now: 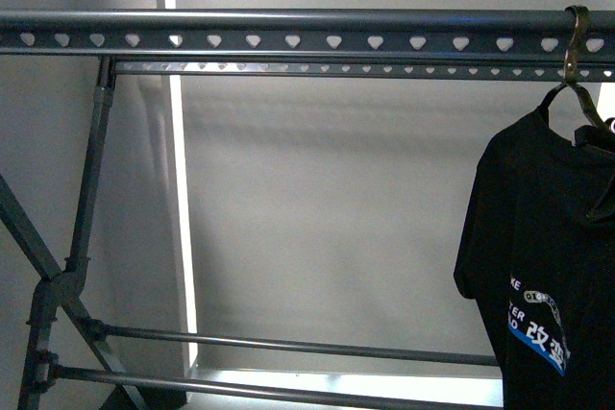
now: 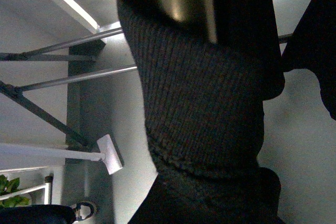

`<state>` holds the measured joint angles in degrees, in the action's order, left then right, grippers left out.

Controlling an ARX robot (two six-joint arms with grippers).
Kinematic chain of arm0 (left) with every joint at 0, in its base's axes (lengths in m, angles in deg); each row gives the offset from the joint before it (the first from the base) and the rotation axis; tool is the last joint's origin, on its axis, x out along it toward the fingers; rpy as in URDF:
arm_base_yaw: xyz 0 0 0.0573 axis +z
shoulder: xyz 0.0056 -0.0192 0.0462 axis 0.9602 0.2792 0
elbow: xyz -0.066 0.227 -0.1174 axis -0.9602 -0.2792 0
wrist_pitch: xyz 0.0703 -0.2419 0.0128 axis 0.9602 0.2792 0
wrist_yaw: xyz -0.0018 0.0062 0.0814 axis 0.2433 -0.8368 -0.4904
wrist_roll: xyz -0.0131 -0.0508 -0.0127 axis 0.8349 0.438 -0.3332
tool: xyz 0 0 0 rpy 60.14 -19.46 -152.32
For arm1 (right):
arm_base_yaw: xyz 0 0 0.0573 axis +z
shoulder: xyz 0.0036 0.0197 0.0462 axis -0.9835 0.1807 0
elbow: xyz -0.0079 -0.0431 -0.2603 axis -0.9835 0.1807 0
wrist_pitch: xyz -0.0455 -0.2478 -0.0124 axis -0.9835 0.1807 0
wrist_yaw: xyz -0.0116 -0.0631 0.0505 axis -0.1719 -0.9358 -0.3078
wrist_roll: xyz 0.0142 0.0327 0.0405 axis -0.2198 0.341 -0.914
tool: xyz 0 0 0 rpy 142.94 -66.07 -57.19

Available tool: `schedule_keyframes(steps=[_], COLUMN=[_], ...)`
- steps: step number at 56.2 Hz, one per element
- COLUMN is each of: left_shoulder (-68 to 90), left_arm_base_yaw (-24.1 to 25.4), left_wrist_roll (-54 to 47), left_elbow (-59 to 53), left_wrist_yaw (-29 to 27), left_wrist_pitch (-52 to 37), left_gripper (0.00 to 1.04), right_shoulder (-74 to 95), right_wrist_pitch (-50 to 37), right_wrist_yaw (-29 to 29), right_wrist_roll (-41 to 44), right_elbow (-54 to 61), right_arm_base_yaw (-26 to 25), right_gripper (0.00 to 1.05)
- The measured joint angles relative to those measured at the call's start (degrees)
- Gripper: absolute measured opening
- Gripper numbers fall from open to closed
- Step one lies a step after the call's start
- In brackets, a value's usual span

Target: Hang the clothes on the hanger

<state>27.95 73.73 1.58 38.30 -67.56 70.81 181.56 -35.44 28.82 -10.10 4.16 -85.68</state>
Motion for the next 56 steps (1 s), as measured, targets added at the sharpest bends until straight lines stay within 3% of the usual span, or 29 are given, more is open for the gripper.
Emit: schedule_keyframes(steps=[7,10,16,19,25,33,37,41,47,51,56], left_shoulder=[-1.2,-1.2,-1.3,-1.3,-1.3,-1.3,-1.3,-1.3,-1.3,-1.3,-1.3], left_arm_base_yaw=[0.0,0.0,0.0,0.0,0.0,0.0,0.0,0.0,0.0,0.0,0.0], left_wrist_roll=[0.0,0.0,0.0,0.0,0.0,0.0,0.0,0.0,0.0,0.0,0.0], left_elbow=[0.0,0.0,0.0,0.0,0.0,0.0,0.0,0.0,0.0,0.0,0.0], left_wrist_yaw=[0.0,0.0,0.0,0.0,0.0,0.0,0.0,0.0,0.0,0.0,0.0], left_wrist_pitch=[0.4,0.5,0.5,0.5,0.5,0.5,0.5,0.5,0.5,0.5,0.5], left_gripper=[0.04,0.04,0.04,0.04,0.04,0.04,0.04,0.04,0.04,0.04,0.04], right_shoulder=[-1.7,-3.3,-8.1,-10.5,-28.0,-53.6,-70.4,-83.1,-92.6,-95.3,-96.6], right_wrist_pitch=[-4.1,-7.4,-18.4,-22.5,-35.1,-33.3,-26.3,-27.9,-25.4,-25.6,-25.6], right_wrist_yaw=[0.0,-0.5,-6.9,-7.7,-8.5,-10.3,-15.3,-21.7,-25.8,-23.9,-21.7], right_wrist_roll=[0.7,0.8,4.3,4.9,4.7,5.3,8.0,11.2,13.0,13.4,13.5], right_elbow=[4.3,7.8,17.2,20.4,34.8,48.6,55.8,61.9,73.1,80.1,80.6], right_arm_base_yaw=[0.0,0.2,1.0,1.1,1.4,3.1,7.3,13.1,19.1,18.1,15.8], right_gripper=[0.12,0.24,0.45,0.52,0.77,0.99,0.97,0.96,0.71,0.53,0.35])
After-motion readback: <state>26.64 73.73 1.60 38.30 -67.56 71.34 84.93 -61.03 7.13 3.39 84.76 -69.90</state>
